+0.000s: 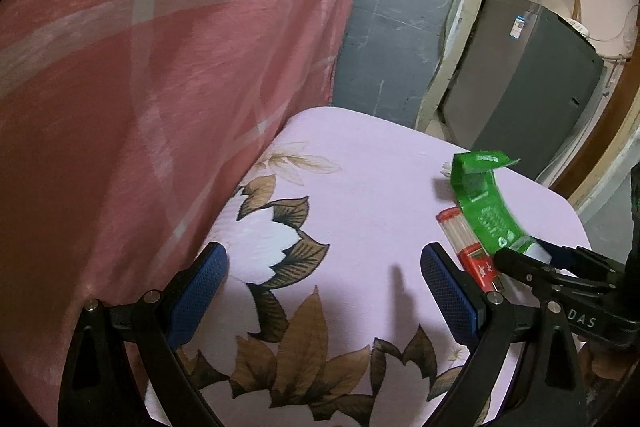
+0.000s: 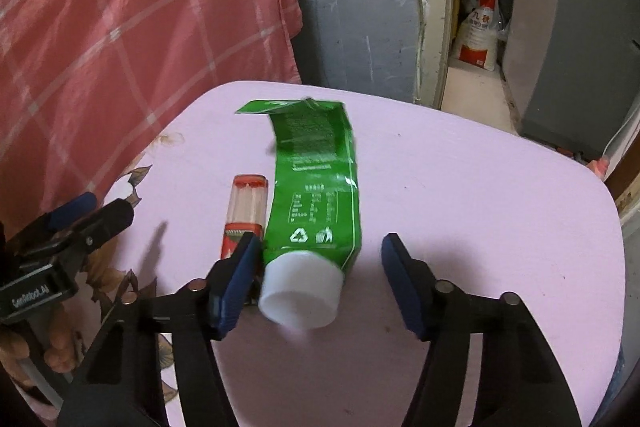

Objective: Collect trash
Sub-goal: 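Grasp the green tube with the right tool while the left tool grasps the red lighter, then carry the green tube and red lighter over the blue bin with both tools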

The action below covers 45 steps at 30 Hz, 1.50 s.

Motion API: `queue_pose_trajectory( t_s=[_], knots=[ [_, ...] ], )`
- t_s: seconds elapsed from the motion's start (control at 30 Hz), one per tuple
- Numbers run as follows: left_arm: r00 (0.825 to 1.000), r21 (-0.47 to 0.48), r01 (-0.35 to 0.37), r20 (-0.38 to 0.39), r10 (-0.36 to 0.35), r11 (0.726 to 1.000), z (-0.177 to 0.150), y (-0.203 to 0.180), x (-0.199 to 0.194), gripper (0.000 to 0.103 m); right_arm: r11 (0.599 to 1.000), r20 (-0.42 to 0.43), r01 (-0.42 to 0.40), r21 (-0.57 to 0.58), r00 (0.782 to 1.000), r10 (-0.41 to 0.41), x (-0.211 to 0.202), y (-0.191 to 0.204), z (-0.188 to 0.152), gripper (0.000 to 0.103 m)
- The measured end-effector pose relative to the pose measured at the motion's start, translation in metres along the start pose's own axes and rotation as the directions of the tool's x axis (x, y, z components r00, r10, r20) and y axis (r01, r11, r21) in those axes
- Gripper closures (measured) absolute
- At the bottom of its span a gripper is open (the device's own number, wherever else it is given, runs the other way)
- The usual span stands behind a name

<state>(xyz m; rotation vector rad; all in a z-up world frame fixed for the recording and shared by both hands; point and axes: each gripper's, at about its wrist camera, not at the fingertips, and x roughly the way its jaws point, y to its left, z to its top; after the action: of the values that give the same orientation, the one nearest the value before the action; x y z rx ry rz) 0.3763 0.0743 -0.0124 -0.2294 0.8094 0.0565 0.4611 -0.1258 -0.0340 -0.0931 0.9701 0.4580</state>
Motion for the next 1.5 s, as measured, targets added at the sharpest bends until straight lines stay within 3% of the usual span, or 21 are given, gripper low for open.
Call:
queue_pose_trajectory(
  t_s=[0.07,0.13,0.6,0.73,0.87,0.93,1.07,1.27,1.5],
  knots=[
    [1.000,0.008,0.006,0.000,-0.006,1.000,0.000,-0.003,0.001,0.008,1.000,0.000,0.012,-0.008,1.000,-0.012,-0.002,-0.001,-0.002,0.059],
    [1.000,0.023,0.018,0.001,-0.018,1.000,-0.001,-0.009,0.000,0.008,1.000,0.006,0.007,0.004,1.000,-0.007,-0.004,-0.005,-0.003,0.062],
    [0.992,0.139,0.127,-0.042,-0.122,0.982,-0.004,-0.066,0.010,0.011,0.993,0.044,0.033,0.111,0.998,-0.038,-0.034,-0.055,-0.025,0.065],
    [0.991,0.165,0.120,-0.079,-0.108,0.979,-0.003,-0.083,0.021,0.027,0.990,0.059,0.035,0.139,0.997,-0.044,-0.044,-0.067,-0.032,0.065],
    [0.990,0.187,0.102,-0.111,-0.082,0.977,-0.002,-0.096,0.033,0.050,0.988,0.071,0.037,0.149,0.996,-0.048,-0.051,-0.072,-0.042,0.065],
    [0.992,0.197,0.082,-0.114,-0.060,0.977,-0.003,-0.097,0.036,0.054,0.989,0.071,0.040,0.144,0.996,-0.050,-0.052,-0.072,-0.049,0.066],
    [0.992,0.214,0.077,-0.117,-0.053,0.974,-0.004,-0.106,0.041,0.071,0.987,0.100,0.023,0.156,0.994,-0.039,-0.060,-0.074,-0.059,0.066],
    [0.992,0.221,0.077,-0.112,-0.053,0.972,-0.010,-0.111,0.041,0.080,0.985,0.139,0.003,0.172,0.990,-0.027,-0.070,-0.077,-0.067,0.068],
    [0.990,0.222,0.115,-0.112,-0.092,0.968,-0.021,-0.118,0.032,0.084,0.978,0.197,-0.028,0.206,0.980,-0.014,-0.082,-0.078,-0.080,0.069]
  ],
)
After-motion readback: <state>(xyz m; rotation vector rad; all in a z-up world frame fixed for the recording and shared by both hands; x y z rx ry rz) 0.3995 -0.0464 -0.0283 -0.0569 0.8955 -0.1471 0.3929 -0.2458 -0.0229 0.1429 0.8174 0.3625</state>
